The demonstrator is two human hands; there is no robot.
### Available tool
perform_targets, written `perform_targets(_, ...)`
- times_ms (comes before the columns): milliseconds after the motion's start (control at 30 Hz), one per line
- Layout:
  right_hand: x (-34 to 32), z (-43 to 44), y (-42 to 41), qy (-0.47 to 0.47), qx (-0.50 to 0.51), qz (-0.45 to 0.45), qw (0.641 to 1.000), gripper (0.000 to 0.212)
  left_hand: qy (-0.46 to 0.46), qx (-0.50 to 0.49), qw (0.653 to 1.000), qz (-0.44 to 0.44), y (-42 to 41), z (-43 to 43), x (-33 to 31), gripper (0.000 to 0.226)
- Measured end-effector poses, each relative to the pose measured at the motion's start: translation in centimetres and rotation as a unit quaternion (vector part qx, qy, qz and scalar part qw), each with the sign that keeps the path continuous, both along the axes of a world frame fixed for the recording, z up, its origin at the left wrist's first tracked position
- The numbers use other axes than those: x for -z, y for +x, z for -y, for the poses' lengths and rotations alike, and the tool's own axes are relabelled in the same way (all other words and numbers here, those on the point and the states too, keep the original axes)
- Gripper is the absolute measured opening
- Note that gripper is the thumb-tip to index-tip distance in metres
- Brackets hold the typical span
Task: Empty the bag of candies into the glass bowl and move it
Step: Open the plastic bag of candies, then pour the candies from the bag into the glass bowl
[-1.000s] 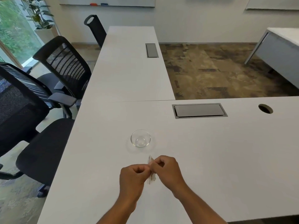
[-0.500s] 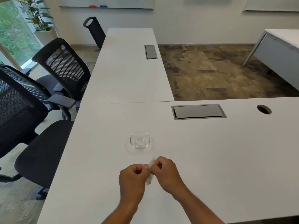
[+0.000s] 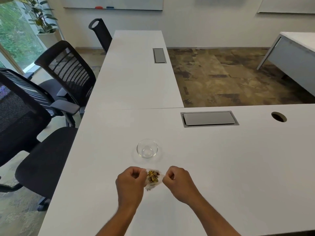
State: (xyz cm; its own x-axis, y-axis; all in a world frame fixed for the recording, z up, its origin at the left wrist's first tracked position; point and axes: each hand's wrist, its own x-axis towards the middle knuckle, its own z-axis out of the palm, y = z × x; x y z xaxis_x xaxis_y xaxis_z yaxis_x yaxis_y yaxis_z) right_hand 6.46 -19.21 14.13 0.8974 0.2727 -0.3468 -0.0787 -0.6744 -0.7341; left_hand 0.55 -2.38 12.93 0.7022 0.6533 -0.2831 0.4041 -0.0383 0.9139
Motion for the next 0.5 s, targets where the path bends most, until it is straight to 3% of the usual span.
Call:
perform_targets(200, 0.1, 0.4, 0.5, 0.015, 0.031, 0.021, 0.999, 0.019, -0.008, 0.012, 1.0, 0.003, 0.1, 0.4, 0.1, 0.019)
perform_targets(300, 0.6, 0.4, 0.4, 0.09, 0.046, 0.012, 0.995, 0.019, -0.054, 0.005, 0.998, 0.005, 0.3, 0.6, -0.4, 0.016)
perform_targets(333, 0.9, 0.4, 0.3, 0.112, 0.039, -0.004, 0.993, 0.031, -0.069, -0.001, 0.998, 0.011, 0.3, 0.6, -0.6, 0.015)
perform_targets(433, 2.2, 0.2, -0.6, 0.124, -0.028, -0.053, 0.99, 0.099, -0.109, -0.005, 0.993, 0.033, 0.5, 0.5, -1.0, 0.016)
perform_targets(500, 2.9, -0.1, -1.2, 0.124, -0.069, -0.063, 0.988, 0.104, -0.129, -0.001, 0.991, 0.035, 0.6, 0.6, -1.2, 0.019)
